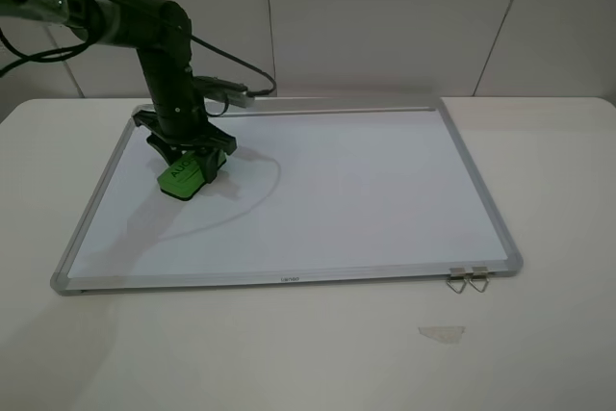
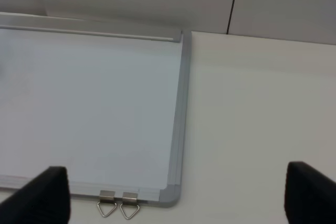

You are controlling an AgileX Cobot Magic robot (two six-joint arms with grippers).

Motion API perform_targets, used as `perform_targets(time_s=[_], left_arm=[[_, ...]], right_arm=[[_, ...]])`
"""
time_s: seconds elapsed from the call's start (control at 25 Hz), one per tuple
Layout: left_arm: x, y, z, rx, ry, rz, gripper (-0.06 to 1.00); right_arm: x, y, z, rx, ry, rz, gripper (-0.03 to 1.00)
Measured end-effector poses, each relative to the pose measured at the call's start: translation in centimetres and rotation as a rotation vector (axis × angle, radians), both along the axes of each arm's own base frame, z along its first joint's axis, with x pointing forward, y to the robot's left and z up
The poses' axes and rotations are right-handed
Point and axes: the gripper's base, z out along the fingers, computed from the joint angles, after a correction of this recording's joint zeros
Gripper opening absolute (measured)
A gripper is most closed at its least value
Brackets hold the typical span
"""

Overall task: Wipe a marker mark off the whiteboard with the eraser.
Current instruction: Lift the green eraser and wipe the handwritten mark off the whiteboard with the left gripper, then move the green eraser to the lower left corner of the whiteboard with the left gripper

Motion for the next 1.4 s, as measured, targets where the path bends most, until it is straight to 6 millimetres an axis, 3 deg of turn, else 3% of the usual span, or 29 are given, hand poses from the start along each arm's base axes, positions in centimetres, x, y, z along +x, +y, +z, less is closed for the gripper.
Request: perform_targets(time_s=[0.12, 0.32, 0.44, 0.8, 1.0, 1.24, 1.4], left_arm=[[-0.5, -1.6, 0.0, -0.005, -0.005, -0.036, 0.6], [-0.4, -1.5, 0.0, -0.015, -0.012, -0.028, 0.6], [0.3, -0.2, 0.0, -0.027, -0.03, 0.008, 0.6], [2.1, 6.3, 0.0, -0.031, -0.045, 0.191, 0.6], [2.1, 6.6, 0.4, -0.026, -0.052, 0.259, 0.6], [1.6, 7.7, 1.9, -0.009, -0.031, 0.338, 0.6], [1.1, 9.0, 5.5, -0.008, -0.049, 0.422, 0.6]], right_arm=[[0.0, 0.0, 0.0, 0.0, 0.0, 0.0, 0.82], [0.0, 0.0, 0.0, 0.0, 0.0, 0.0, 0.82], [0.0, 0.0, 0.0, 0.0, 0.0, 0.0, 0.82], [0.0, 0.0, 0.0, 0.0, 0.0, 0.0, 0.82], [0.0, 0.0, 0.0, 0.0, 0.0, 0.0, 0.82], [0.0, 0.0, 0.0, 0.0, 0.0, 0.0, 0.82], [0.0, 0.0, 0.0, 0.0, 0.0, 0.0, 0.82]])
